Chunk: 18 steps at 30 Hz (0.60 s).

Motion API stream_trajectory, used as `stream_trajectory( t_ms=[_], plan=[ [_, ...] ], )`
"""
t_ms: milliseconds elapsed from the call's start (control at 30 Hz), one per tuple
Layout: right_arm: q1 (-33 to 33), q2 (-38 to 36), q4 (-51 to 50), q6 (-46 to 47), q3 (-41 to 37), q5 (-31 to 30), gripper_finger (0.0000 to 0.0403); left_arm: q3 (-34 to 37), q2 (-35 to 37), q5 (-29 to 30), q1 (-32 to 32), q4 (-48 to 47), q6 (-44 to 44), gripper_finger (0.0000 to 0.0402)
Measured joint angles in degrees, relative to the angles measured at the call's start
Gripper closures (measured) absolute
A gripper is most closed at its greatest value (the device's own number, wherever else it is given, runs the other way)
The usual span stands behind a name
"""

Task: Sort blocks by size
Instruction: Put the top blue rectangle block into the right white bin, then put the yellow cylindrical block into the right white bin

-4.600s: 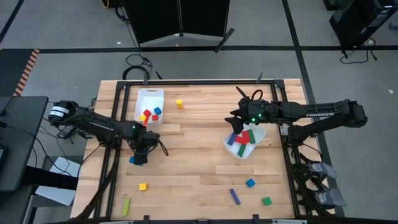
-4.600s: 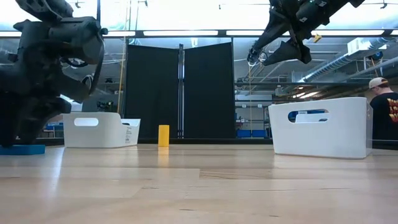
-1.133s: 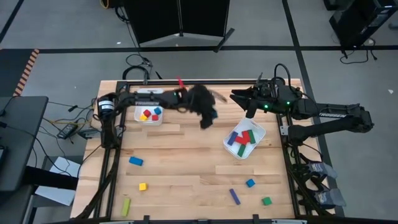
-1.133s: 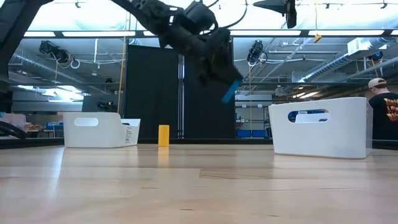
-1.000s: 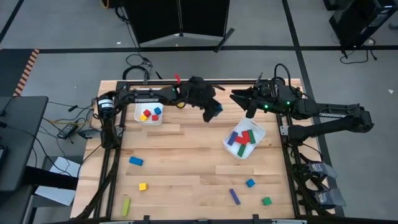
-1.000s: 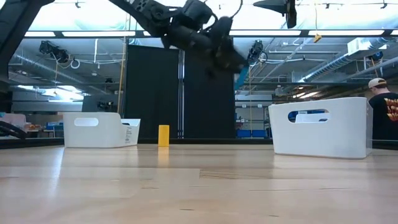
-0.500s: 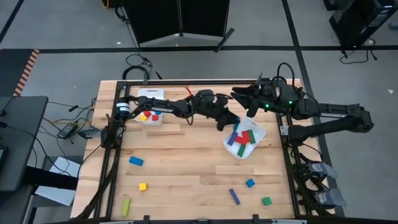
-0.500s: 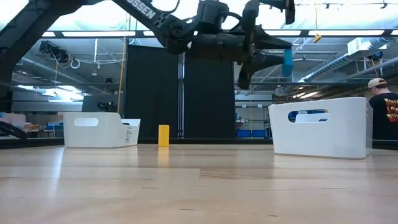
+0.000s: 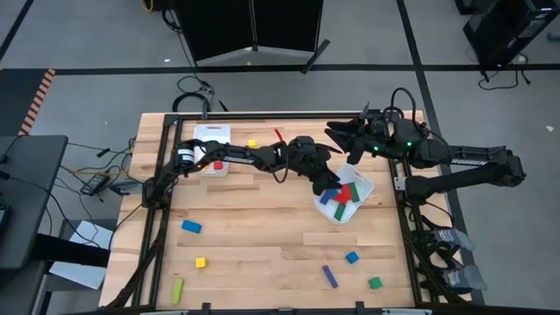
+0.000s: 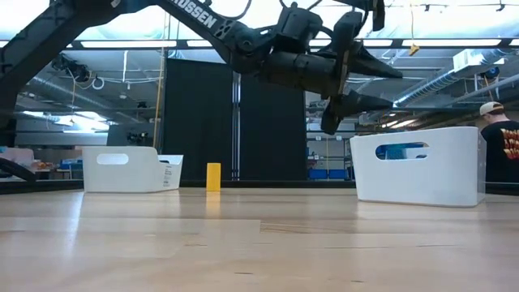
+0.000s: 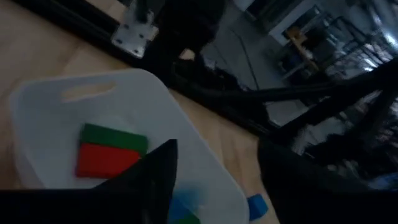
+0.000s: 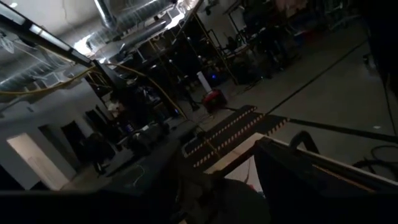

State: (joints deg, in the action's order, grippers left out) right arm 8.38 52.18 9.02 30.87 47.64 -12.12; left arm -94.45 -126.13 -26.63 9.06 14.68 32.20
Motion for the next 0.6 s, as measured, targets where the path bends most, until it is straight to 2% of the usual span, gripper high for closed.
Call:
stream_trajectory(
  t_ms=[100, 200, 400, 600],
  plan=[
    [0.00, 0.00, 0.05, 0.00, 0.00, -0.36, 0.0190, 0.00, 0.68, -1.04, 0.80, 0.14, 1.06, 0.0151],
    [0.00, 0.00, 0.79, 0.00, 0.00, -0.42, 0.0191, 0.02, 2.62, 0.77, 1.64, -2.93, -0.84, 0.0160],
    [-0.24, 0.00, 1.99, 0.00, 0.00, -0.43, 0.0192, 0.46, 10.74, 5.74, 4.73, -14.74, -11.11, 0.0235],
    [-0.39, 1.35, 2.25, -0.02, 0.00, -0.43, 0.0191, 9.82, 21.85, 7.03, 10.51, -14.08, -12.42, 0.0305]
  ],
)
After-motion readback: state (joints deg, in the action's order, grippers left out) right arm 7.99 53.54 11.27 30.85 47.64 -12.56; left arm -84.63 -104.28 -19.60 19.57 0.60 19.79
